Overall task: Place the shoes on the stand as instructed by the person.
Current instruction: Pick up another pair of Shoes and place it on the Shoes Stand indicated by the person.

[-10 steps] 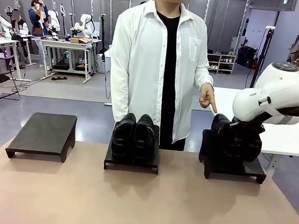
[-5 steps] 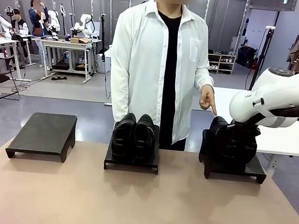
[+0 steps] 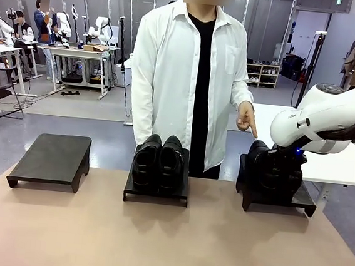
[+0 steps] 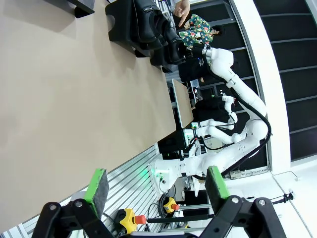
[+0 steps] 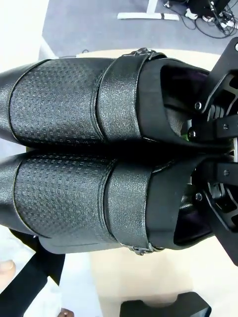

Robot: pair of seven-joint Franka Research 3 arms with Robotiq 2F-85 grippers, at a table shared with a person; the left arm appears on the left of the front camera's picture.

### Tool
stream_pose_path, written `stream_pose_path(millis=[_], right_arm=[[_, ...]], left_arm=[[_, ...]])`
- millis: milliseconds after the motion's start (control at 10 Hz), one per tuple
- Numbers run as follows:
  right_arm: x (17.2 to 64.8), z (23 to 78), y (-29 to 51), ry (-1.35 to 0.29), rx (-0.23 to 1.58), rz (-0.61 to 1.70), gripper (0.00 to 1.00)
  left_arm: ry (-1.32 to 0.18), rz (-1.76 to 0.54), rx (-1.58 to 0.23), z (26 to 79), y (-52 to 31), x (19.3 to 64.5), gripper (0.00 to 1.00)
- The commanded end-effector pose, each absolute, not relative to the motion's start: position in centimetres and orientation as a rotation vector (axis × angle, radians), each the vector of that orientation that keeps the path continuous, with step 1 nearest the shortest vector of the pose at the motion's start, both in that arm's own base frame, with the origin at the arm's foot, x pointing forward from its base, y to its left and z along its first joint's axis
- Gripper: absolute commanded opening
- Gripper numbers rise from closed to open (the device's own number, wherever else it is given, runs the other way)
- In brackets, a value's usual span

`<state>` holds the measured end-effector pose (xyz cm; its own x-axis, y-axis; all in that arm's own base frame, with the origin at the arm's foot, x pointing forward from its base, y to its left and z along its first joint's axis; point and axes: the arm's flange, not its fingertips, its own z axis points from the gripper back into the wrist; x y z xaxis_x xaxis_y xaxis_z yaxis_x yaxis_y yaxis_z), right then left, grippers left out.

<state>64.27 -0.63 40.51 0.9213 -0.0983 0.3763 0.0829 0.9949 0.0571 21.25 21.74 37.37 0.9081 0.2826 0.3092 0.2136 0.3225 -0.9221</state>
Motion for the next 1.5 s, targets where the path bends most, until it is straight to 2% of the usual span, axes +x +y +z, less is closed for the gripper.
stream_pose_path(millis=[0,100,200,300,400,600,700,800,900,1400], right_arm=[[64.2,40.9,-0.5,-0.401,0.061,-0.111,0.32],[63.9,41.0,-0.3,-0.403,0.059,-0.11,0.44],[63.4,41.1,-0.1,-0.403,0.058,-0.113,0.66],[62.8,41.5,-0.1,-0.412,0.059,-0.117,0.78],[62.1,42.0,-0.2,-0.415,0.072,-0.109,1.0],[60.3,42.9,0.0,-0.384,0.079,-0.098,1.0],[59.5,43.4,0.2,-0.379,0.091,-0.084,0.88],[58.9,43.6,0.2,-0.384,0.096,-0.082,0.97],[58.6,43.9,0.0,-0.391,0.109,-0.081,1.0],[58.7,44.2,0.3,-0.39,0.091,-0.1,1.0]], left_arm=[[-0.479,0.033,-1.269,37.7,21.9,21.4,1.0],[-0.479,0.033,-1.269,37.7,21.9,21.4,1.0],[-0.479,0.033,-1.269,37.7,21.9,21.4,1.0],[-0.479,0.033,-1.269,37.7,21.9,21.4,1.0],[-0.479,0.033,-1.269,37.7,21.9,21.4,1.0],[-0.479,0.033,-1.269,37.7,21.9,21.4,1.0],[-0.479,0.033,-1.269,37.7,21.9,21.4,1.0],[-0.479,0.033,-1.269,37.7,21.9,21.4,1.0],[-0.479,0.033,-1.269,37.7,21.9,21.4,1.0],[-0.479,0.033,-1.269,37.7,21.9,21.4,1.0]])
